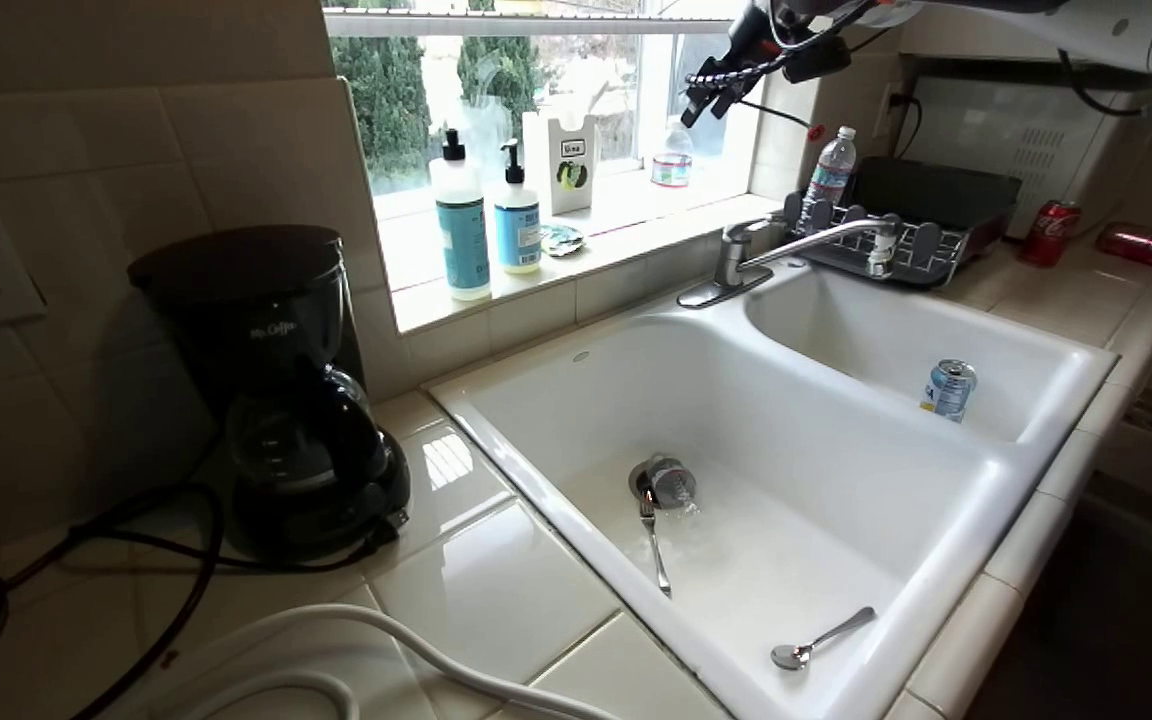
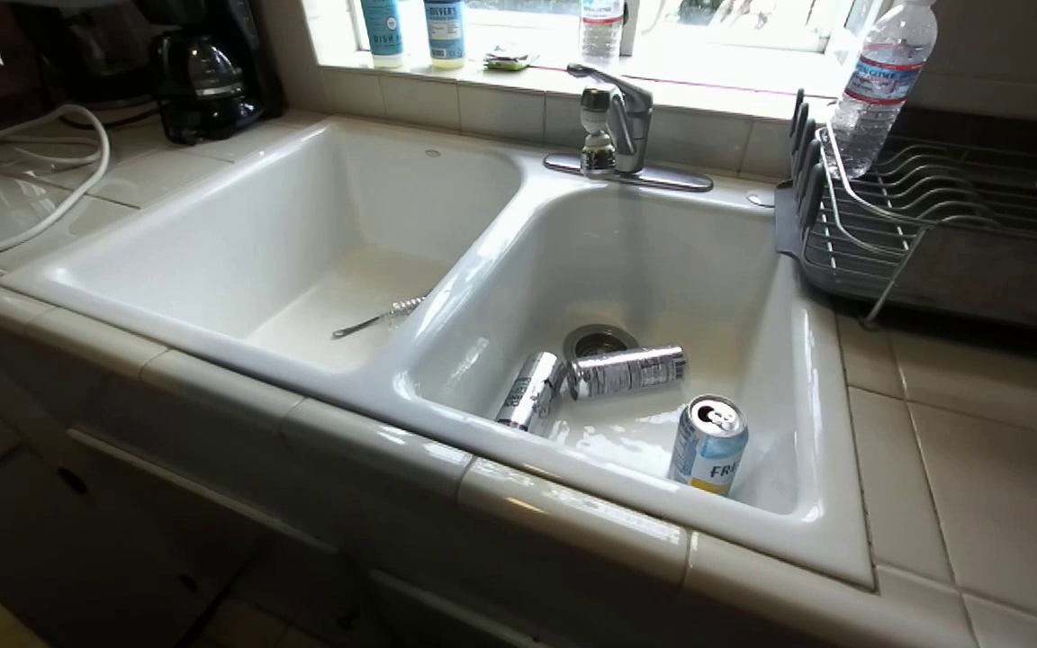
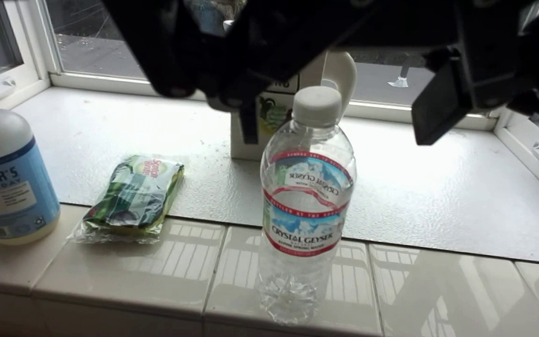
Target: Put the plastic bottle on the drying rack
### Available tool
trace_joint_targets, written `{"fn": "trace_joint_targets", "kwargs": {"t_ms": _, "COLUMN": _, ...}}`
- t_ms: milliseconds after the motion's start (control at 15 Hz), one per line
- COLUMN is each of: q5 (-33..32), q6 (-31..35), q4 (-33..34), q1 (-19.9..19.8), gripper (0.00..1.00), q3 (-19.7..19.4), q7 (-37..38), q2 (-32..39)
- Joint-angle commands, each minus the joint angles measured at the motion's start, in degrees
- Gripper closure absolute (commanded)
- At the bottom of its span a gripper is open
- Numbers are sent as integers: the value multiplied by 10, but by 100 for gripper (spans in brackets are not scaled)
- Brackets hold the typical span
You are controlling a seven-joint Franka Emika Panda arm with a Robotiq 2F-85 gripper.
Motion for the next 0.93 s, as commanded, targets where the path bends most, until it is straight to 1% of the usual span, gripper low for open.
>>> {"fn": "trace_joint_targets", "kwargs": {"t_ms": 0, "q5": -1, "q6": 32, "q4": 23, "q1": 5, "gripper": 22, "q3": -1, "q7": 8, "q2": 25}}
{"fn": "trace_joint_targets", "kwargs": {"t_ms": 200, "q5": 2, "q6": 50, "q4": 23, "q1": 4, "gripper": 12, "q3": 2, "q7": 4, "q2": 32}}
{"fn": "trace_joint_targets", "kwargs": {"t_ms": 267, "q5": 3, "q6": 52, "q4": 23, "q1": 4, "gripper": 14, "q3": 3, "q7": 3, "q2": 34}}
{"fn": "trace_joint_targets", "kwargs": {"t_ms": 333, "q5": 5, "q6": 53, "q4": 24, "q1": 3, "gripper": 19, "q3": 5, "q7": 2, "q2": 36}}
{"fn": "trace_joint_targets", "kwargs": {"t_ms": 400, "q5": 6, "q6": 52, "q4": 25, "q1": 3, "gripper": 19, "q3": 6, "q7": 2, "q2": 38}}
{"fn": "trace_joint_targets", "kwargs": {"t_ms": 467, "q5": 6, "q6": 53, "q4": 26, "q1": 3, "gripper": 27, "q3": 7, "q7": 1, "q2": 40}}
{"fn": "trace_joint_targets", "kwargs": {"t_ms": 533, "q5": 6, "q6": 55, "q4": 28, "q1": 3, "gripper": 30, "q3": 7, "q7": 0, "q2": 42}}
{"fn": "trace_joint_targets", "kwargs": {"t_ms": 667, "q5": 3, "q6": 65, "q4": 32, "q1": 4, "gripper": 41, "q3": 7, "q7": -1, "q2": 46}}
{"fn": "trace_joint_targets", "kwargs": {"t_ms": 800, "q5": 2, "q6": 76, "q4": 34, "q1": 3, "gripper": 32, "q3": 6, "q7": -1, "q2": 48}}
{"fn": "trace_joint_targets", "kwargs": {"t_ms": 867, "q5": 3, "q6": 80, "q4": 35, "q1": 3, "gripper": 36, "q3": 6, "q7": -2, "q2": 48}}
